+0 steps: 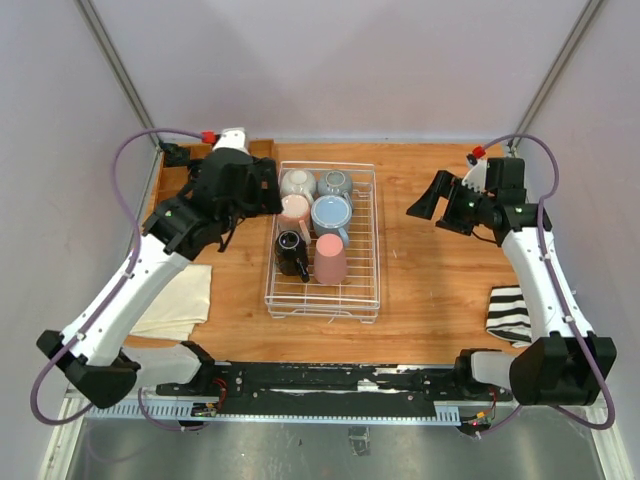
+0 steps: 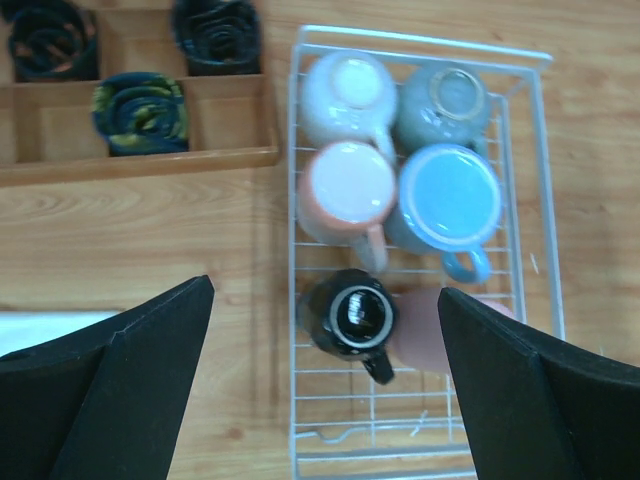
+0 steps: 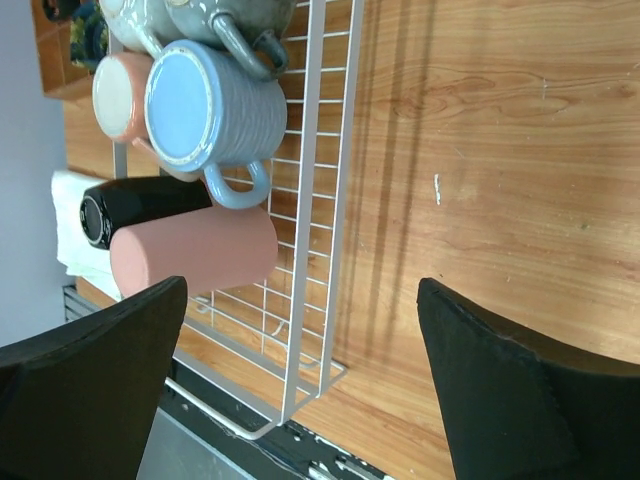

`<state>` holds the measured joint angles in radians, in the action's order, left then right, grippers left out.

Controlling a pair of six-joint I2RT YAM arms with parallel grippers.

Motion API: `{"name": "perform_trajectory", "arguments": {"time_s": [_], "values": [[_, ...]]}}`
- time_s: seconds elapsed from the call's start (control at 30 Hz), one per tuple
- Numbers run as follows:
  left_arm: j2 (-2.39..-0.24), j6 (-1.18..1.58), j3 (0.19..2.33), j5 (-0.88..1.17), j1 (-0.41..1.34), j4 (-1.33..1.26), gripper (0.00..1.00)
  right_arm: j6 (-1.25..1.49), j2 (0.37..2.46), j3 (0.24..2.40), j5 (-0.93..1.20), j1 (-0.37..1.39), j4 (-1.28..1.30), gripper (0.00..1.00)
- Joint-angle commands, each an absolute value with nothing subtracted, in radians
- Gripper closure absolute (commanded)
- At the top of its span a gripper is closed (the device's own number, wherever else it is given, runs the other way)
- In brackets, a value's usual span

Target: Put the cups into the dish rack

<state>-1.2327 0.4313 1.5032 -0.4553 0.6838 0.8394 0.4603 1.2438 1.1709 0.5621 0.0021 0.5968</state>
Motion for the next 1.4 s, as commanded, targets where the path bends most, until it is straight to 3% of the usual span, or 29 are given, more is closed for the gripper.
{"name": "perform_trajectory", "arguments": {"time_s": [0.0,0.17,0.37,0.6,0.77,1.0,1.13,1.37], "values": [[-1.181,0.373,1.433,-0.344,0.530,0.724,0.00,0.384,1.187,1.162,0.478,0.075,0.624,0.01],[-1.166,0.271,1.325,-0.431,0.419,0.595,0.00,0.323,1.147,1.190,0.379,0.137,0.672,0.01],[-1.054,0.037,0.884,-0.592,0.346,0.148,0.00,0.306,1.129,1.188,0.389,0.140,0.696,0.01],[-0.935,0.106,0.500,-0.370,0.087,-0.239,0.00,0.300,1.119,1.159,0.409,0.141,0.704,0.02],[-1.002,0.086,0.348,-0.209,0.006,-0.508,0.00,0.267,1.116,1.141,0.414,0.141,0.718,0.01],[-1.132,0.047,0.088,-0.205,0.005,-1.083,0.00,0.229,1.127,1.112,0.411,0.140,0.719,0.01],[-1.212,0.027,0.045,-0.065,0.003,-1.246,0.00,0.207,1.141,1.103,0.391,0.141,0.705,0.01],[-1.427,0.014,-0.004,-0.008,0.002,-1.555,0.00,0.207,1.163,1.037,0.361,0.140,0.577,0.01]]}}
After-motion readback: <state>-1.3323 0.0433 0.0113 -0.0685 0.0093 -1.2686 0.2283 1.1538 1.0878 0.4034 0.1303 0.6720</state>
